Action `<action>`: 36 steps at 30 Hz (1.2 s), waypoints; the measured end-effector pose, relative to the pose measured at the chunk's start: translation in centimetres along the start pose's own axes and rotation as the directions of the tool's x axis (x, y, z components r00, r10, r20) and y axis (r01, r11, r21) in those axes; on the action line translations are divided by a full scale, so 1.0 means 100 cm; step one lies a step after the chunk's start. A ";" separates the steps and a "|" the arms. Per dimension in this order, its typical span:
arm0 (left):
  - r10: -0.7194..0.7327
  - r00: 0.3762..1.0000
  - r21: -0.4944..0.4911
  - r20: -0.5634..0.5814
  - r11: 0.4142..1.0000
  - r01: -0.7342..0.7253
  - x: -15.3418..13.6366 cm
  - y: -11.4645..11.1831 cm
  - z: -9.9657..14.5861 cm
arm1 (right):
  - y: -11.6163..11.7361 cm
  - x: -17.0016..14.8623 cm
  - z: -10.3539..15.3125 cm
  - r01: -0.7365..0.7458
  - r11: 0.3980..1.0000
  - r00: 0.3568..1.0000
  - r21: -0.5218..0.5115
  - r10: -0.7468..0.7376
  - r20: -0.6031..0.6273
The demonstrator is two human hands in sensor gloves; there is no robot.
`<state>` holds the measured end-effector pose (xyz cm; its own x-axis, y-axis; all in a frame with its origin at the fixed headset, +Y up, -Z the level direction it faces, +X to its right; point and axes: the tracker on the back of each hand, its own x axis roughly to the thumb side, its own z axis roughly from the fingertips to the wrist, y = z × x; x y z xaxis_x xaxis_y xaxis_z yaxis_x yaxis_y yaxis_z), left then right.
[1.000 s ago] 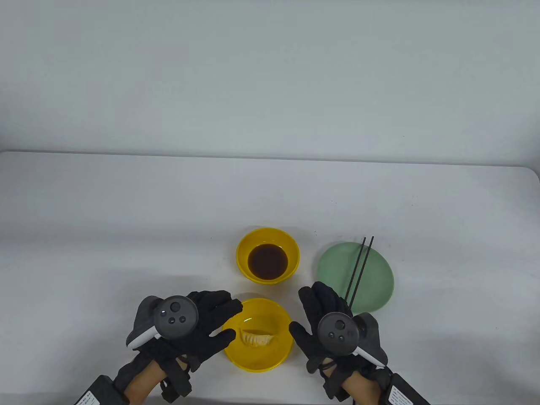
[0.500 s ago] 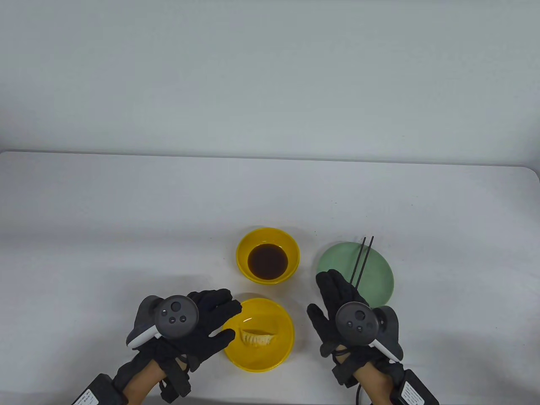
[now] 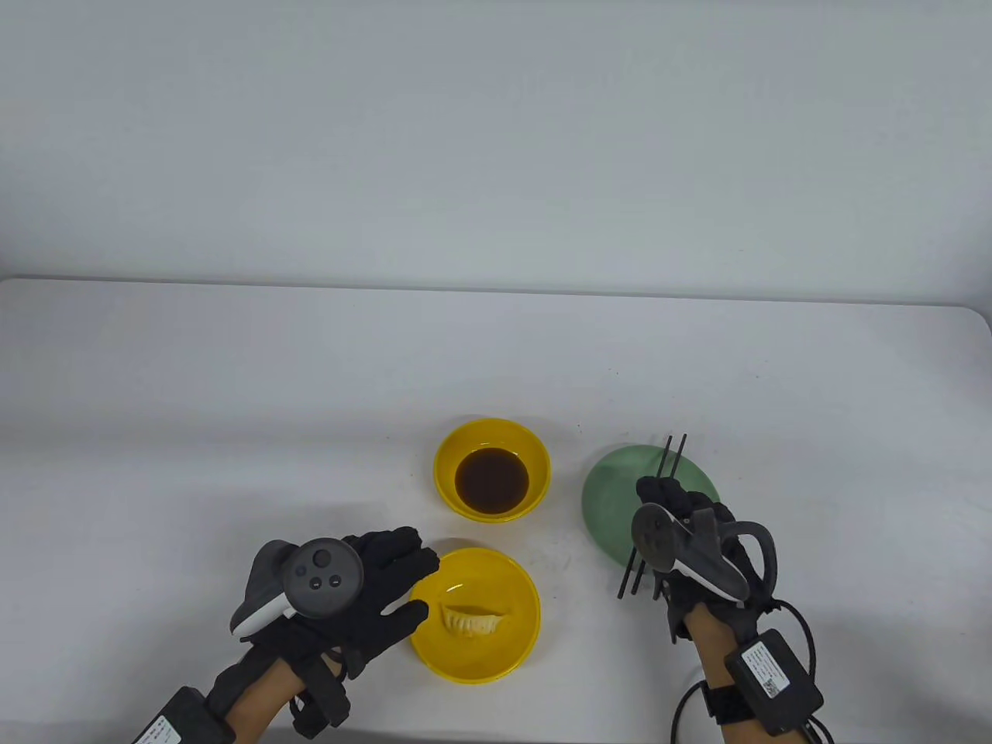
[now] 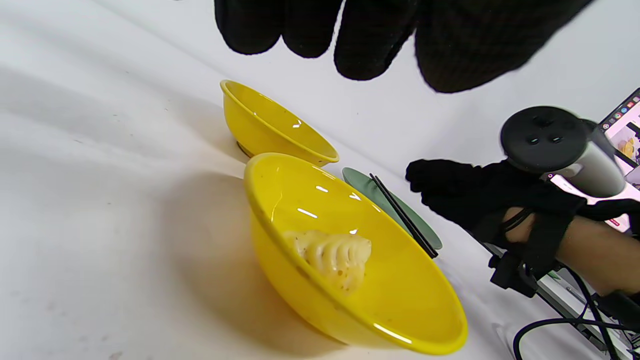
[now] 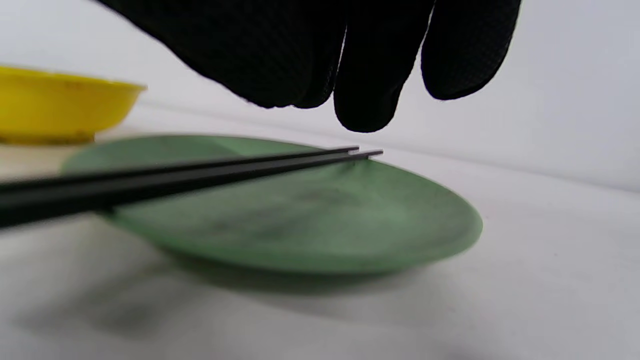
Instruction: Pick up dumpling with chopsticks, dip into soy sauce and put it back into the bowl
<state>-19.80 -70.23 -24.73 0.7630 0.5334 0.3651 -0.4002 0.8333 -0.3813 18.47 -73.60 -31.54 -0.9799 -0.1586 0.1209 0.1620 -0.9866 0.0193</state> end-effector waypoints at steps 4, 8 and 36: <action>0.000 1.000 0.002 -0.007 1.000 0.000 -0.001 0.001 0.000 | 0.012 0.007 -0.005 -0.084 0.995 0.996 0.054 0.083 0.009; -0.003 1.000 -0.001 -0.008 1.000 0.003 -0.001 0.001 0.000 | 0.018 0.005 -0.008 -0.108 0.993 0.994 0.050 0.107 0.025; 0.015 0.998 -0.020 -0.054 1.000 -0.016 -0.006 0.005 0.000 | -0.030 -0.014 0.009 0.182 0.902 0.981 -0.392 -0.141 0.130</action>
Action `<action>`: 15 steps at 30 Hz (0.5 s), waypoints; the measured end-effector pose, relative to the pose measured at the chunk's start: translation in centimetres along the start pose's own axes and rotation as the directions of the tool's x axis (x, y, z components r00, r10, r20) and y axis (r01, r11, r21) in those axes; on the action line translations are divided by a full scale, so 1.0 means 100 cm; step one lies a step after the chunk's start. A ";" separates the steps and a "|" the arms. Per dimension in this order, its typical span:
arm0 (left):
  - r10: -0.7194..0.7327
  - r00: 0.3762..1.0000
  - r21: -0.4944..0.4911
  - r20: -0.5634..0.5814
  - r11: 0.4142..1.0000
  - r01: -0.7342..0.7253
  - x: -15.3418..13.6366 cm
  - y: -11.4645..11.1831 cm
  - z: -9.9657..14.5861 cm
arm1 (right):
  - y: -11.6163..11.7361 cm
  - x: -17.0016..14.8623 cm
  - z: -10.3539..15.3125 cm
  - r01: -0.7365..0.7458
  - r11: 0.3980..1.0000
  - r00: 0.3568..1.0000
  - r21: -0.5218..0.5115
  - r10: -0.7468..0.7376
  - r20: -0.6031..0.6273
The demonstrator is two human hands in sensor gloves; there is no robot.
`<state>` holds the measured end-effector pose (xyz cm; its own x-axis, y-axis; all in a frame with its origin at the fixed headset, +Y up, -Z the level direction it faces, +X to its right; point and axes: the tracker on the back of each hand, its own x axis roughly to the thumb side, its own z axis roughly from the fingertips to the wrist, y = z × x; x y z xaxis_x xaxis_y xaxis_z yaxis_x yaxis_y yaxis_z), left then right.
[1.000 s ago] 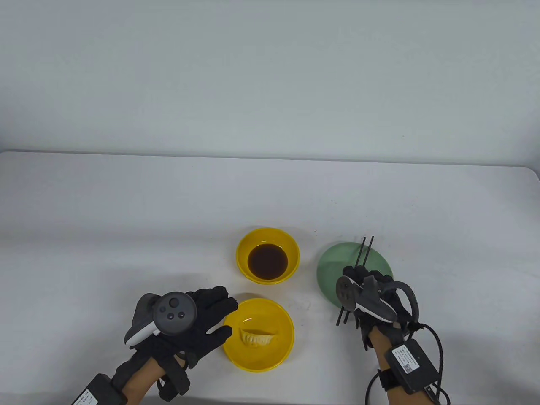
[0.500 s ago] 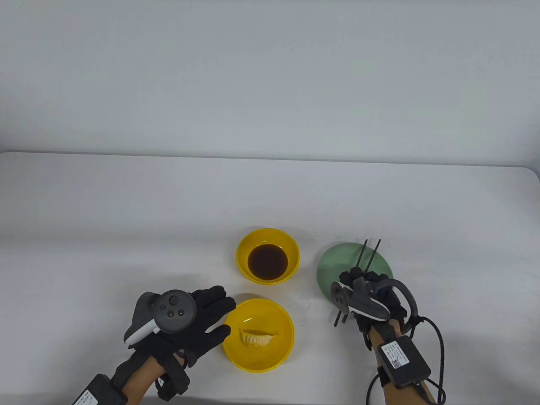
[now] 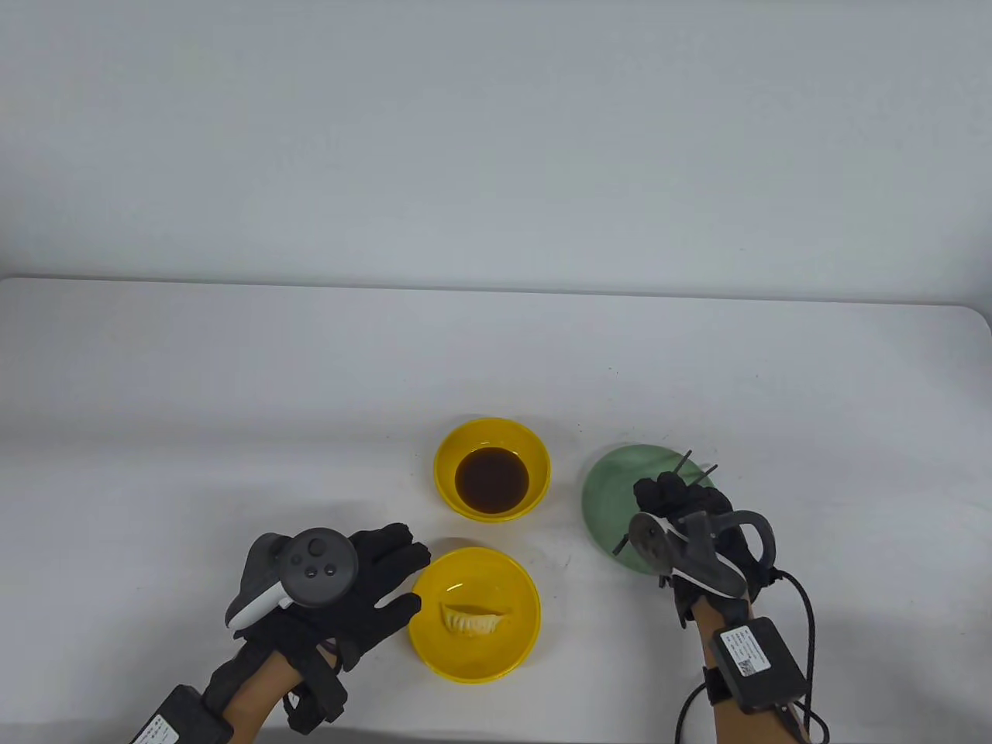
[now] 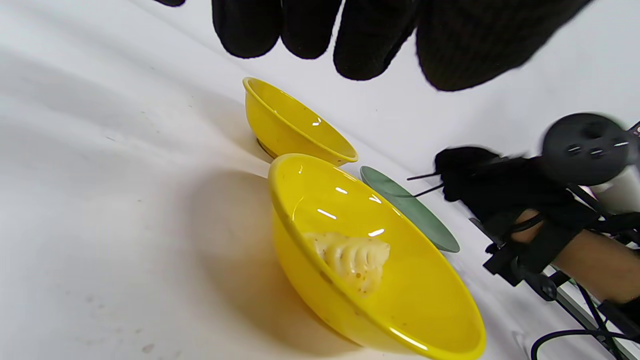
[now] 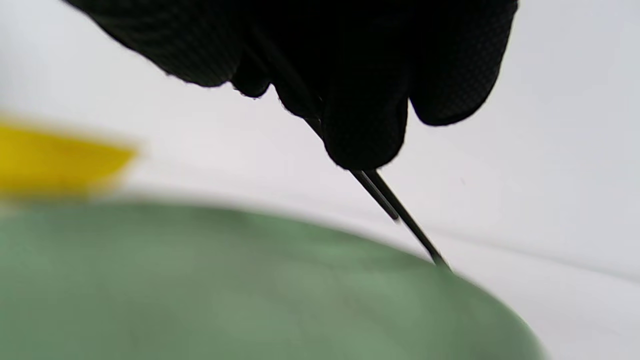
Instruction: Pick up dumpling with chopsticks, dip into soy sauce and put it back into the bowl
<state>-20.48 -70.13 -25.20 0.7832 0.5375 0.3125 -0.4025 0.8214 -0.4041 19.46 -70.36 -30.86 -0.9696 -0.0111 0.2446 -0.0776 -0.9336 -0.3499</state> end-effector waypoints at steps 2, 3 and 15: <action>0.001 1.000 0.001 0.000 1.000 -0.001 0.000 0.000 0.000 | -0.027 -0.001 0.005 0.266 0.956 0.964 -0.125 -0.266 0.014; 0.001 1.000 0.001 0.000 1.000 -0.001 0.000 0.000 0.000 | -0.034 -0.001 0.007 0.385 0.911 0.923 -0.149 -0.383 0.040; -0.007 1.000 -0.027 -0.025 1.000 0.007 -0.003 -0.002 -0.002 | -0.014 0.068 0.027 0.911 0.298 0.325 0.284 -0.944 -0.051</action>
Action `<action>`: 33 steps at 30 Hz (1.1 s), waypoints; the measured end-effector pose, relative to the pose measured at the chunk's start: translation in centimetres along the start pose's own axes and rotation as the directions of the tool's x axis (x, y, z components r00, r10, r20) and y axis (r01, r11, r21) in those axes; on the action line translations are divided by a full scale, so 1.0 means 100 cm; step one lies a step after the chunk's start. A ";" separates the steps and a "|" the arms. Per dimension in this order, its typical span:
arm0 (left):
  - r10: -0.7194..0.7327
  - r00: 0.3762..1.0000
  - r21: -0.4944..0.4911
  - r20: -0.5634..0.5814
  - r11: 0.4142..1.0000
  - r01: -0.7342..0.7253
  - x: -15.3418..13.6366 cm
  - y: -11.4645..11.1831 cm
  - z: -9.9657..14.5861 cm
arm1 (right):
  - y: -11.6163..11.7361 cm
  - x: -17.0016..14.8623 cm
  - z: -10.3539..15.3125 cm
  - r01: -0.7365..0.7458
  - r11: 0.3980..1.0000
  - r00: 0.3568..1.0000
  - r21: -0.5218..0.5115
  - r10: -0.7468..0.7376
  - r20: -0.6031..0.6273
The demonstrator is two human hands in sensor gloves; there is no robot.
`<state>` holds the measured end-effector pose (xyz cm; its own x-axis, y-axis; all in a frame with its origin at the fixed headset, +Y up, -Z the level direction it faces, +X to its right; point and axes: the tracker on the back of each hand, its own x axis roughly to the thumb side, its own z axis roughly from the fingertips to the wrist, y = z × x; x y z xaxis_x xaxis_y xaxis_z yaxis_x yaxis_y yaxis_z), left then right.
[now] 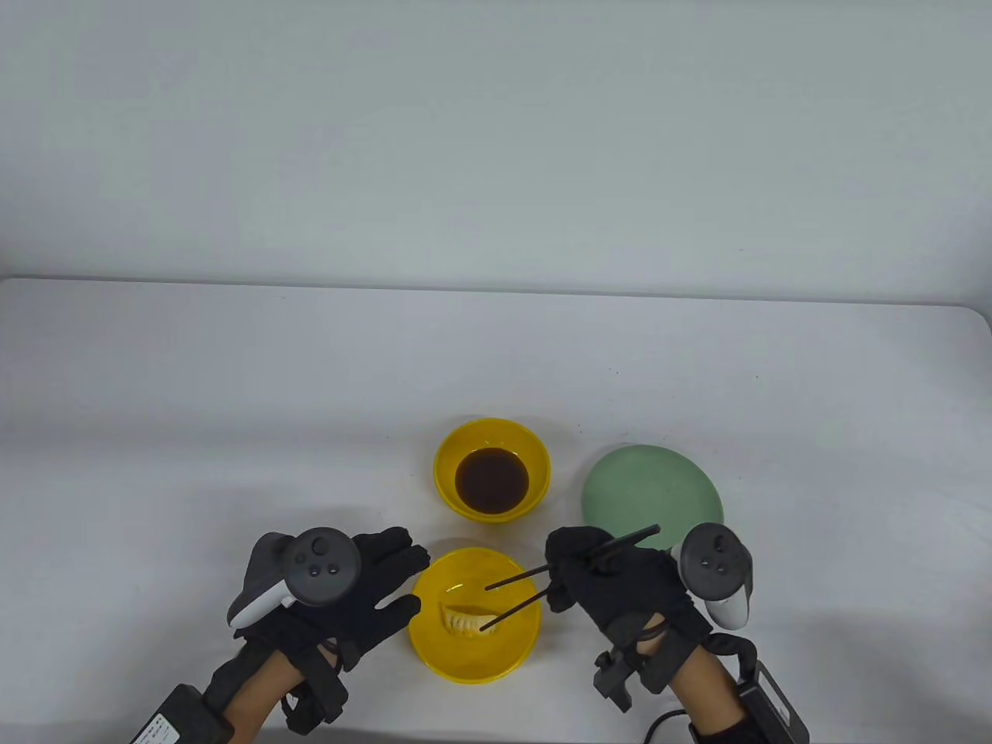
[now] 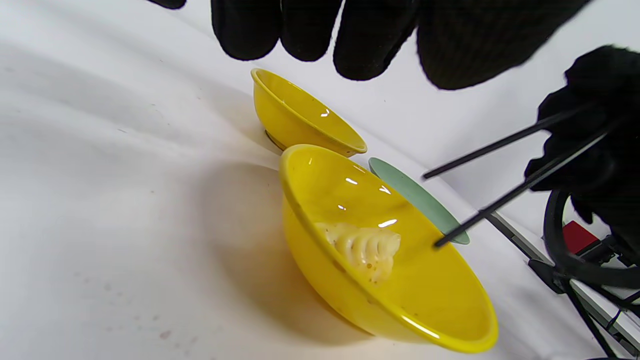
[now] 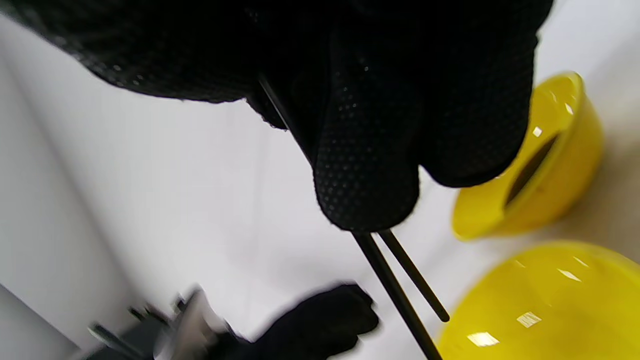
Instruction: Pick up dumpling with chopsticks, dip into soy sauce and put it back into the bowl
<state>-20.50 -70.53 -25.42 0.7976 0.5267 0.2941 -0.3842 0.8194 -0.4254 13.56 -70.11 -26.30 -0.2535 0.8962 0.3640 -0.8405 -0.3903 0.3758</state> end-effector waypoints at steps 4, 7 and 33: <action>0.002 1.000 0.001 0.000 1.000 -0.002 0.000 0.001 0.000 | 0.010 -0.004 -0.003 -0.011 0.999 1.000 0.036 0.012 -0.015; -0.010 1.000 -0.006 0.008 1.000 0.010 0.001 -0.001 0.000 | 0.012 -0.008 -0.005 -0.041 0.998 0.999 0.052 0.042 -0.024; -0.036 0.999 -0.039 -0.001 0.999 0.036 0.002 -0.002 0.001 | 0.023 -0.028 -0.002 -0.049 0.997 0.977 0.059 0.060 -0.203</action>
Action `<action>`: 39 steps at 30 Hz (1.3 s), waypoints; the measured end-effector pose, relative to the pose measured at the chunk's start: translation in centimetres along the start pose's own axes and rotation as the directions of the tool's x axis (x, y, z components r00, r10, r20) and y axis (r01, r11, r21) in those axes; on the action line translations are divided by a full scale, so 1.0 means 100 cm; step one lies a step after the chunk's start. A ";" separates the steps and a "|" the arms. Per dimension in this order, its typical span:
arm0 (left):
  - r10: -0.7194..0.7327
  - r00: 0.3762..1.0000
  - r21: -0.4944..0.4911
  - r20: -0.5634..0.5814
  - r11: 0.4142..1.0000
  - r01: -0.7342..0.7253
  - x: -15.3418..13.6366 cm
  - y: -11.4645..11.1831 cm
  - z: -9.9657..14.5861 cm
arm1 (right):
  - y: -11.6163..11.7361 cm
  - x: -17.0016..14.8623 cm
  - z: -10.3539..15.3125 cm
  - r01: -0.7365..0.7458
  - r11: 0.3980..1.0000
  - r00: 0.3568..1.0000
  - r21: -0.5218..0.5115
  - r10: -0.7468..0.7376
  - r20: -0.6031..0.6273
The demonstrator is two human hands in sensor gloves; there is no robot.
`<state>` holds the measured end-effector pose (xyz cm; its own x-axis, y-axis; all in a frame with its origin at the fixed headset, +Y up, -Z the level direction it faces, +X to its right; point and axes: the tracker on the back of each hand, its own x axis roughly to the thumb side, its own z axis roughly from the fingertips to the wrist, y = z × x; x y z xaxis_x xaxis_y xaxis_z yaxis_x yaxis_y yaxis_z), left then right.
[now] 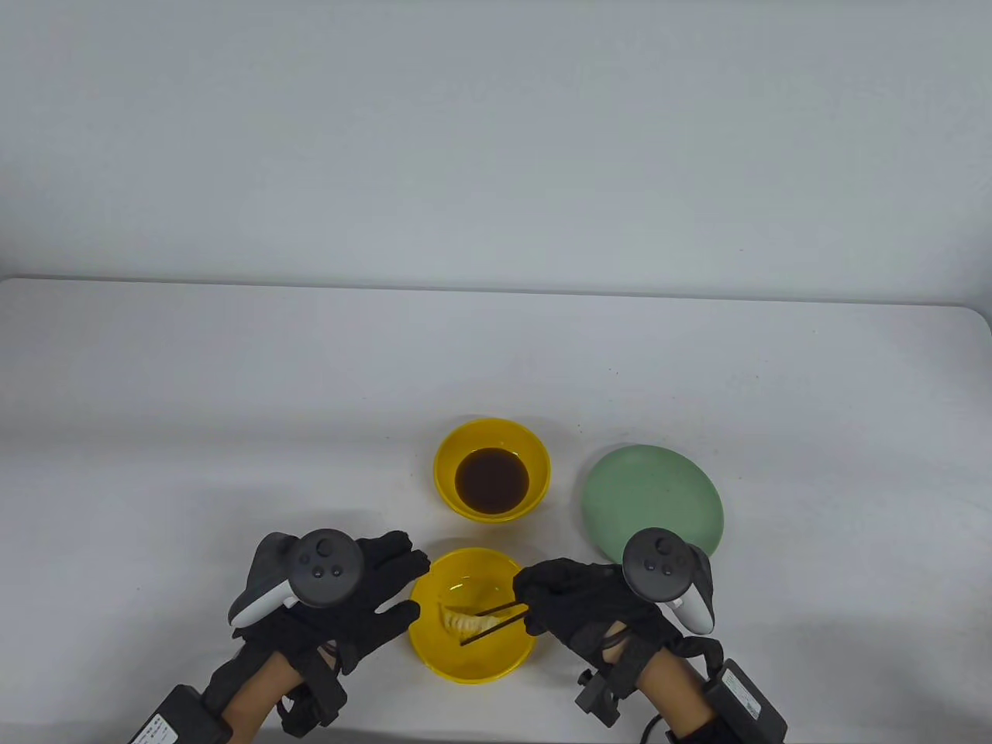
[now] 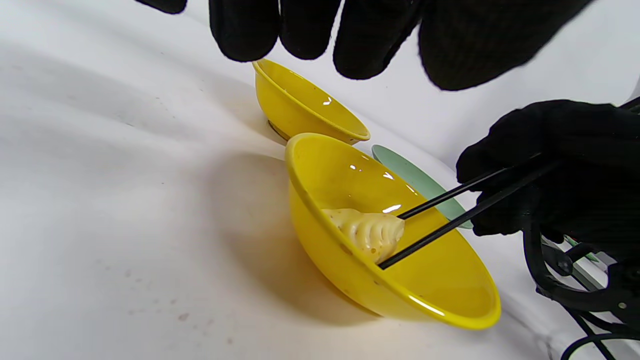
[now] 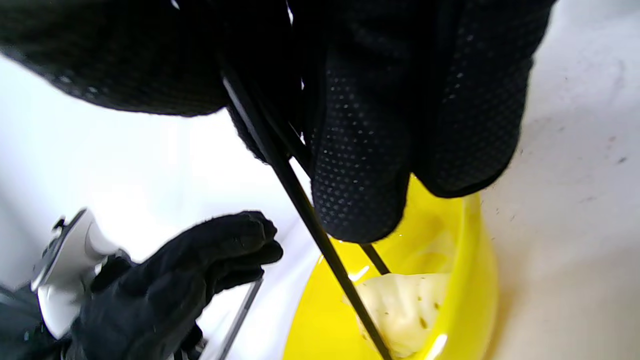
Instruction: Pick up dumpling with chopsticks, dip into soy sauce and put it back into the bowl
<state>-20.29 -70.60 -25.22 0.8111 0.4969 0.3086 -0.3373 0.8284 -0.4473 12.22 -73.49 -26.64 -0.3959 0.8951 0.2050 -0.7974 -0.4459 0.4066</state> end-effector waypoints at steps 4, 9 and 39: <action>-0.006 1.000 -0.005 0.000 1.000 0.006 0.000 0.000 0.000 | -0.004 -0.007 -0.001 0.045 0.999 0.997 -0.021 -0.046 -0.054; -0.012 1.000 -0.011 -0.004 1.000 0.012 0.000 0.000 0.000 | -0.001 -0.009 -0.001 0.147 0.989 0.985 -0.017 -0.148 -0.084; -0.028 0.999 -0.027 -0.022 0.999 0.028 -0.001 0.000 0.001 | -0.010 -0.024 -0.003 0.387 0.919 0.909 -0.077 -0.394 -0.137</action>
<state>-20.43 -70.62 -25.15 0.8305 0.4675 0.3028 -0.3019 0.8347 -0.4606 13.83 -75.24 -27.76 -0.1079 0.9896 -0.0955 -0.9211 -0.0634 0.3841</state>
